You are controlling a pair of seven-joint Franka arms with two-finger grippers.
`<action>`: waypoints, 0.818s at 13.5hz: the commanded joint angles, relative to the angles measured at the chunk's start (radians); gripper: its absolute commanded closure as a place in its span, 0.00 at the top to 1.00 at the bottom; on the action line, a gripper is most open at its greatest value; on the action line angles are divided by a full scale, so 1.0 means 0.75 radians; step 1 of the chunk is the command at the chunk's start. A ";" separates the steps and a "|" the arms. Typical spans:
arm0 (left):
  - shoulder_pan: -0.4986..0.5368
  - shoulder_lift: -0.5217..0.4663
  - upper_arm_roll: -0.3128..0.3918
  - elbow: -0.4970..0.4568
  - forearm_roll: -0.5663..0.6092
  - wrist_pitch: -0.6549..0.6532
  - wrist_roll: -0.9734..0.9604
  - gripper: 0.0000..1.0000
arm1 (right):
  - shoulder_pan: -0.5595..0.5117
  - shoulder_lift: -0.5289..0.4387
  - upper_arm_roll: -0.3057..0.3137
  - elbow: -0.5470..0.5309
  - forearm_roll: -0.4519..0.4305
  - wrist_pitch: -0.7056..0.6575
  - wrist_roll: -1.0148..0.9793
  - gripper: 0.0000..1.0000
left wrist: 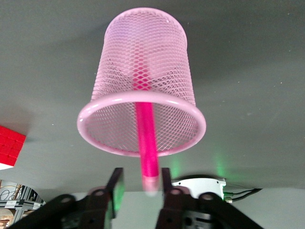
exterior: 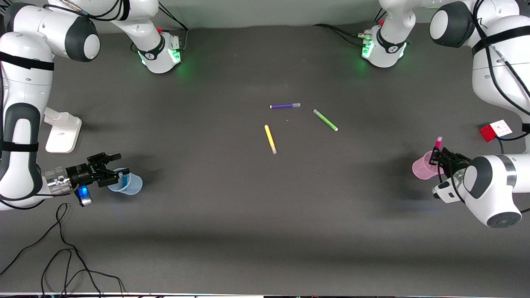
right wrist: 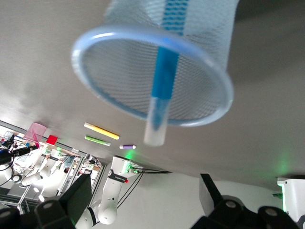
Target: Place pink and blue markers in matching cups
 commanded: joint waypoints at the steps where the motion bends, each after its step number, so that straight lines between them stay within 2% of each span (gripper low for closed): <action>1: -0.012 0.000 0.002 0.058 0.017 -0.012 0.028 1.00 | 0.011 -0.153 -0.019 0.012 -0.084 0.018 0.000 1.00; 4: -0.004 -0.106 -0.008 0.058 0.003 -0.004 0.028 1.00 | 0.052 -0.382 -0.023 0.006 -0.299 0.064 0.000 1.00; 6: 0.012 -0.238 -0.018 0.044 -0.044 0.045 0.030 1.00 | 0.060 -0.509 -0.025 -0.002 -0.385 0.093 -0.014 1.00; 7: 0.033 -0.304 -0.016 0.032 -0.093 0.064 0.044 1.00 | 0.077 -0.569 -0.023 -0.027 -0.469 0.112 -0.014 1.00; 9: 0.051 -0.457 -0.016 -0.051 -0.128 0.114 0.089 1.00 | 0.148 -0.730 -0.023 -0.179 -0.592 0.226 -0.014 1.00; 11: 0.049 -0.635 -0.016 -0.201 -0.132 0.235 0.090 1.00 | 0.254 -0.910 -0.023 -0.404 -0.729 0.365 -0.014 1.00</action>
